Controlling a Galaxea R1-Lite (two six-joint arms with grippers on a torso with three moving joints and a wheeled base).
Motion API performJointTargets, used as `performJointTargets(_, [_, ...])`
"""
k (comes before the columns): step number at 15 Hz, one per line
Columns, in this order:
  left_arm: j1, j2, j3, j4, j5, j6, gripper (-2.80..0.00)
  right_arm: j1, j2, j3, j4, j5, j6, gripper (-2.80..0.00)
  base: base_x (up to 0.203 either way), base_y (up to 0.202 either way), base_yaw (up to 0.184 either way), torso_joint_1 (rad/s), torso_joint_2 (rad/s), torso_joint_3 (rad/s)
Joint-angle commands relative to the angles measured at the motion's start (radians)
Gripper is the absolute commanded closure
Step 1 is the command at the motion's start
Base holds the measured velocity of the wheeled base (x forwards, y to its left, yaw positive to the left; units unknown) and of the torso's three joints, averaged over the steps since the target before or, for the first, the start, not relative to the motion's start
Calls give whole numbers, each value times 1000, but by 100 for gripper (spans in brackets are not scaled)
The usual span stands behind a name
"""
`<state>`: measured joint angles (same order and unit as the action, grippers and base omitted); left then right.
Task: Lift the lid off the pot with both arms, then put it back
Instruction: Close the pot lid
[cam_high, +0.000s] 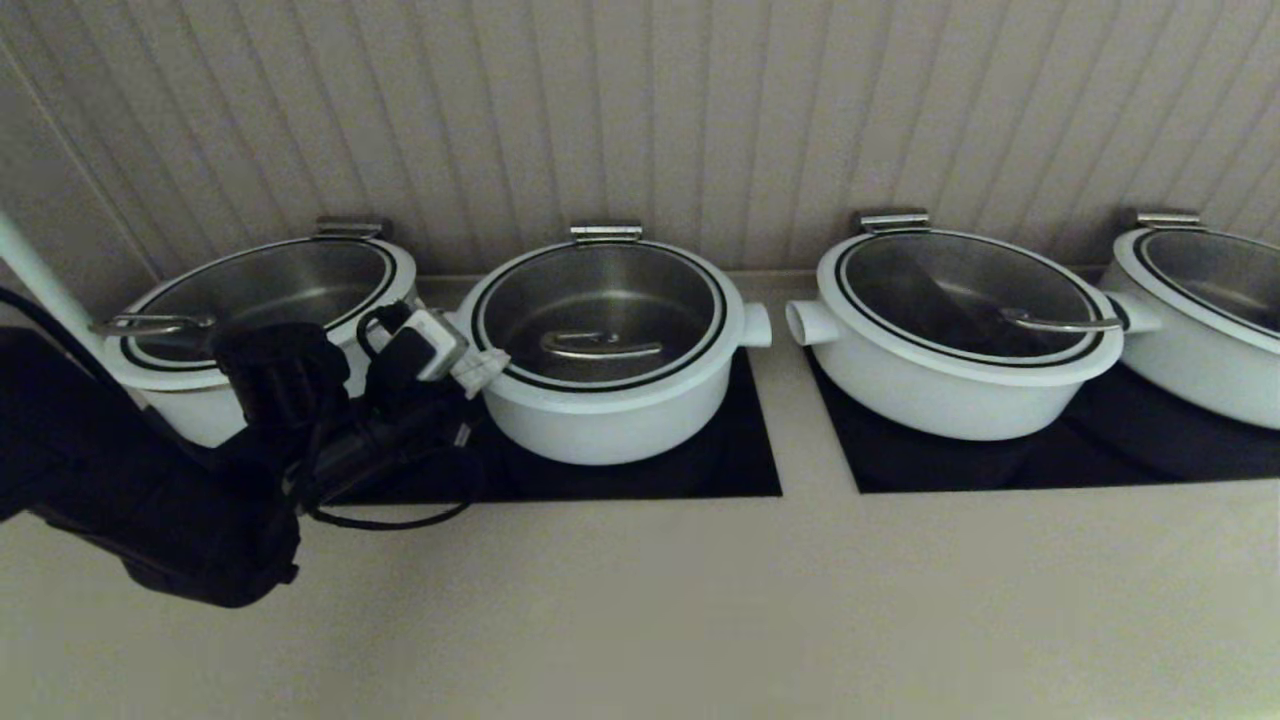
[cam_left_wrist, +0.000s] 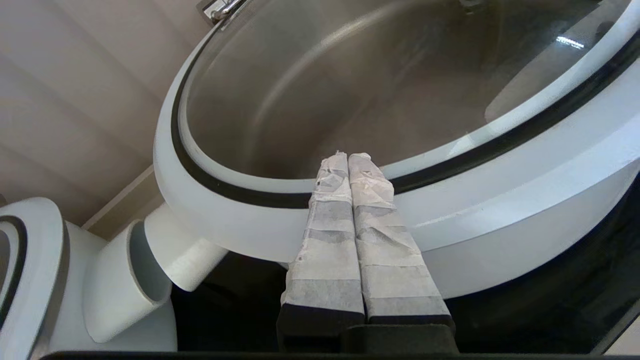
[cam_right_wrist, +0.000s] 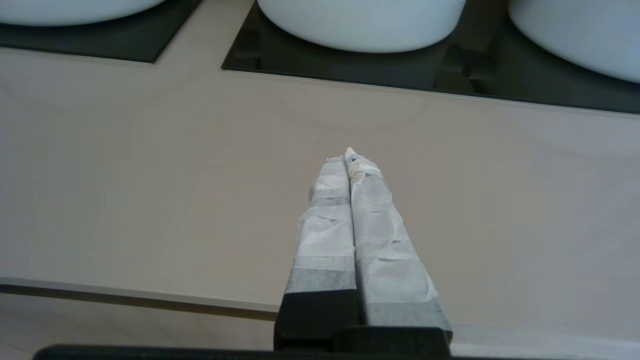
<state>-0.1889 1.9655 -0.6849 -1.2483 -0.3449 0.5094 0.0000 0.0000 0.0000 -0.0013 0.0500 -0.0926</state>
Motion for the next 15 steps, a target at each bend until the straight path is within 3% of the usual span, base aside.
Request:
performJointTargets(1, [0, 13, 4, -5, -2, 1, 0, 0, 2, 0, 0, 1, -1, 0, 0, 0, 0, 0, 0, 0])
performJointTargets(15, [14, -70, 2, -2, 7, -3, 0, 0, 2, 0, 0, 1, -1, 0, 0, 0, 0, 0, 0, 0])
